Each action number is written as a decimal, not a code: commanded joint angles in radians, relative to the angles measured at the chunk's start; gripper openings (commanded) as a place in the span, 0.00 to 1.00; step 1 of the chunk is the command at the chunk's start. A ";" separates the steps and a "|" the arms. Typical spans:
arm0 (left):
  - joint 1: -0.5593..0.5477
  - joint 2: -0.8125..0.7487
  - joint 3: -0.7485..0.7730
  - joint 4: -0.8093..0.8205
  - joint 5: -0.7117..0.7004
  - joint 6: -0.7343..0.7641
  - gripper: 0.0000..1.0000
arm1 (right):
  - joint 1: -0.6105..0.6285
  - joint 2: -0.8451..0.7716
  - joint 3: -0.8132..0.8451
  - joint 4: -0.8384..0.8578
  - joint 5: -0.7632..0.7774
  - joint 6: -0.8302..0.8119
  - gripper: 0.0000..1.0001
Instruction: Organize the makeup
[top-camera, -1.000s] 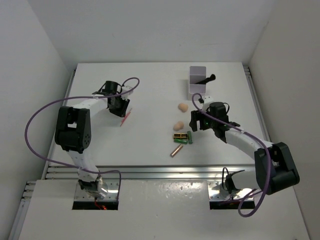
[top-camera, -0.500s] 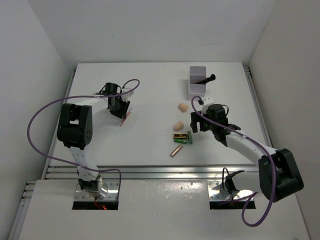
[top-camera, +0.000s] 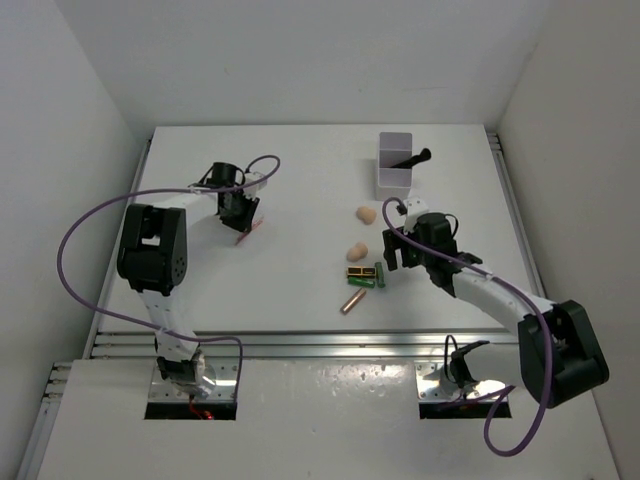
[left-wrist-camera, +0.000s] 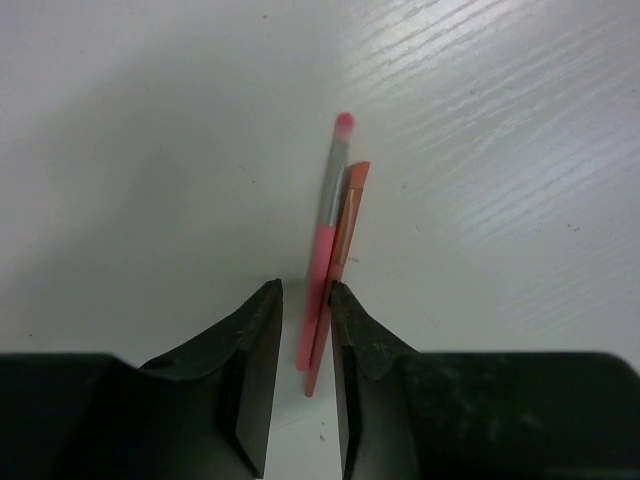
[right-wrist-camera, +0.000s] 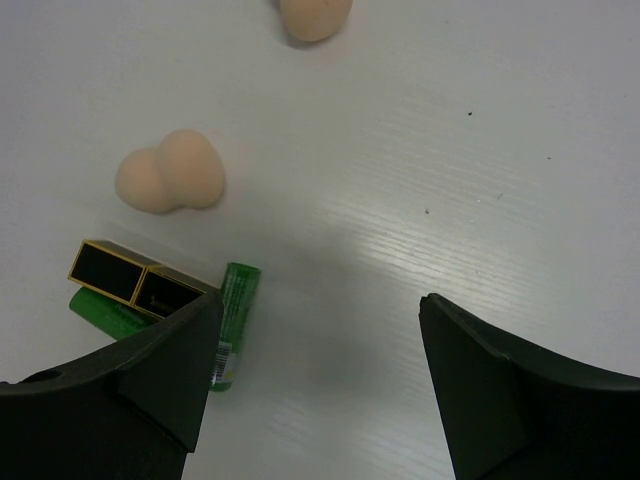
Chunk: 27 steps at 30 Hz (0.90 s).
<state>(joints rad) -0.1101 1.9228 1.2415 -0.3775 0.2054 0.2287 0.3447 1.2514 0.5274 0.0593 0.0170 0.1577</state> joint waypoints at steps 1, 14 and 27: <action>-0.013 0.039 0.025 0.002 -0.060 0.020 0.31 | 0.005 -0.035 -0.009 0.028 0.011 -0.024 0.81; -0.013 0.061 0.059 -0.047 -0.029 0.080 0.23 | 0.004 -0.069 -0.049 0.042 0.018 -0.029 0.81; -0.013 0.038 0.039 -0.069 0.003 0.141 0.48 | 0.005 -0.092 -0.075 0.051 0.028 -0.027 0.82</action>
<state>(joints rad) -0.1181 1.9560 1.2819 -0.3950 0.1844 0.3511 0.3447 1.1835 0.4503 0.0734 0.0277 0.1341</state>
